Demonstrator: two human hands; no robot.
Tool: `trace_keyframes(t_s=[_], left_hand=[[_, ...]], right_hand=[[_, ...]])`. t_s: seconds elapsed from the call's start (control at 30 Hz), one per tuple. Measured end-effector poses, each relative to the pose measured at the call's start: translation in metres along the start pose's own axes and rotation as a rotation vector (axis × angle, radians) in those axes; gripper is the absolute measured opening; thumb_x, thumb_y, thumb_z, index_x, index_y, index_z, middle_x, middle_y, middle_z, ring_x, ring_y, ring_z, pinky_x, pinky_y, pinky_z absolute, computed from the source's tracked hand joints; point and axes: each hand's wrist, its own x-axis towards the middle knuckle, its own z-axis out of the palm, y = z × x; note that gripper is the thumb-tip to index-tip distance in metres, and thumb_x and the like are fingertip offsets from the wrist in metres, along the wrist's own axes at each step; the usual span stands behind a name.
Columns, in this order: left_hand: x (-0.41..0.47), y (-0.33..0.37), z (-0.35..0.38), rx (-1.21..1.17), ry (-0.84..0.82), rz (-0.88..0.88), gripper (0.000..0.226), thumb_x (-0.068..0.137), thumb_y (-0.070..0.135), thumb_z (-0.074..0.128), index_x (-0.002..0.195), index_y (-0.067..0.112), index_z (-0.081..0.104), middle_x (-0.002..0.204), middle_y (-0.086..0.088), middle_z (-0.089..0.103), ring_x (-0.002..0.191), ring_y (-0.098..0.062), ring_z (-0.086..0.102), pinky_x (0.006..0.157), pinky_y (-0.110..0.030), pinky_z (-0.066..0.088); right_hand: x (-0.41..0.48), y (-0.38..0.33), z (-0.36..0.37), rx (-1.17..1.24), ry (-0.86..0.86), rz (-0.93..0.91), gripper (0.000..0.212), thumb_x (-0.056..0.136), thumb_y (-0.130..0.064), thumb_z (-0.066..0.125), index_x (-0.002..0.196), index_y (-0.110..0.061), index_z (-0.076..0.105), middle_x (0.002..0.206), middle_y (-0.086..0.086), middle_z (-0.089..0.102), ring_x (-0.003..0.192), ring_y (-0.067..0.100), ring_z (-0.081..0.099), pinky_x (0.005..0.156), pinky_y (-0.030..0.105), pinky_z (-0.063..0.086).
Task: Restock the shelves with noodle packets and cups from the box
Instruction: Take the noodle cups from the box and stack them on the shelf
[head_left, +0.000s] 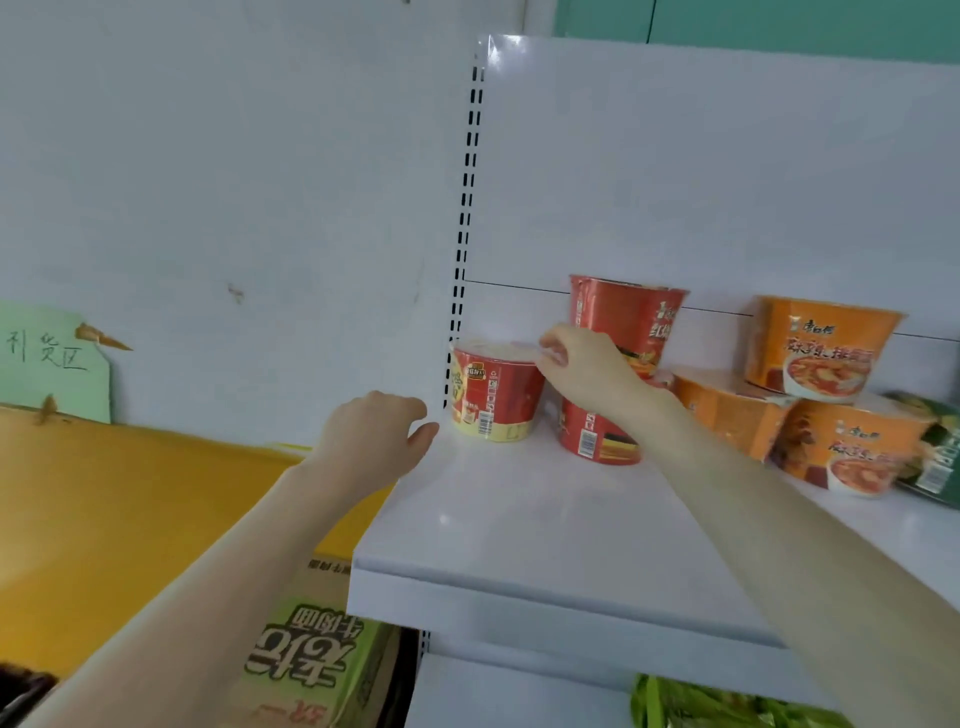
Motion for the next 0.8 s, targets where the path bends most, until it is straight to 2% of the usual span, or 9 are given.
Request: trace_keyframes(t_s=[0.13,0.27,0.37,0.47,0.6,0.7,0.8], left_hand=[[0.020,-0.010,0.016,-0.055,-0.028,-0.022,0.041,0.097,0.042,0.038,0.128,0.020,0.052,0.120,-0.001,0.062,0.110,-0.022,0.057,0.087,-0.033,0.046],[0.038,-0.023,0.030,-0.112,-0.084,-0.037,0.044,0.095,0.046,0.039,0.130,0.020,0.050,0.123,-0.001,0.060,0.110,-0.021,0.056,0.089,-0.033,0.046],[0.054,-0.031,0.044,-0.169,-0.149,-0.048,0.050,0.092,0.050,0.043,0.129,0.017,0.050,0.123,-0.003,0.060,0.109,-0.022,0.057,0.089,-0.034,0.047],[0.068,-0.035,0.058,-0.197,-0.215,-0.034,0.058,0.088,0.056,0.046,0.125,0.011,0.049,0.119,-0.007,0.061,0.107,-0.024,0.057,0.088,-0.037,0.048],[0.086,-0.037,0.072,-0.303,-0.287,-0.001,0.068,0.084,0.058,0.051,0.129,0.008,0.043,0.125,-0.008,0.056,0.112,-0.024,0.053,0.089,-0.035,0.045],[0.094,-0.036,0.081,-0.450,-0.319,0.005,0.073,0.079,0.057,0.058,0.131,0.010,0.038,0.130,-0.008,0.053,0.115,-0.023,0.052,0.084,-0.029,0.042],[0.099,-0.034,0.090,-0.730,-0.358,-0.012,0.078,0.075,0.047,0.070,0.134,0.012,0.032,0.133,-0.004,0.050,0.118,-0.018,0.048,0.081,-0.024,0.035]], right_hand=[[0.036,-0.006,0.016,-0.027,-0.063,-0.034,0.034,0.094,-0.025,0.044,0.124,-0.009,0.051,0.128,0.008,0.055,0.115,0.024,0.052,0.092,0.034,0.044],[0.058,-0.016,0.034,-0.021,-0.159,0.006,0.053,0.088,-0.051,0.046,0.122,-0.010,0.050,0.125,0.008,0.055,0.112,0.025,0.053,0.090,0.038,0.048],[0.069,-0.018,0.046,-0.057,-0.193,0.034,0.058,0.085,-0.057,0.048,0.119,-0.010,0.051,0.122,0.008,0.057,0.105,0.024,0.054,0.085,0.038,0.049],[0.074,-0.018,0.053,-0.104,-0.226,0.018,0.059,0.083,-0.057,0.053,0.116,-0.008,0.053,0.116,0.008,0.059,0.102,0.024,0.056,0.082,0.037,0.050],[0.074,-0.019,0.058,-0.114,-0.249,0.014,0.044,0.084,-0.048,0.057,0.107,-0.011,0.056,0.109,0.005,0.062,0.100,0.024,0.059,0.081,0.036,0.051],[0.072,-0.023,0.058,-0.139,-0.249,-0.025,0.035,0.089,-0.036,0.053,0.116,-0.013,0.055,0.115,0.005,0.062,0.104,0.023,0.058,0.081,0.031,0.047],[0.068,-0.024,0.052,-0.150,-0.301,-0.089,0.035,0.092,-0.024,0.050,0.127,-0.017,0.051,0.126,0.002,0.058,0.113,0.020,0.054,0.091,0.033,0.046]])
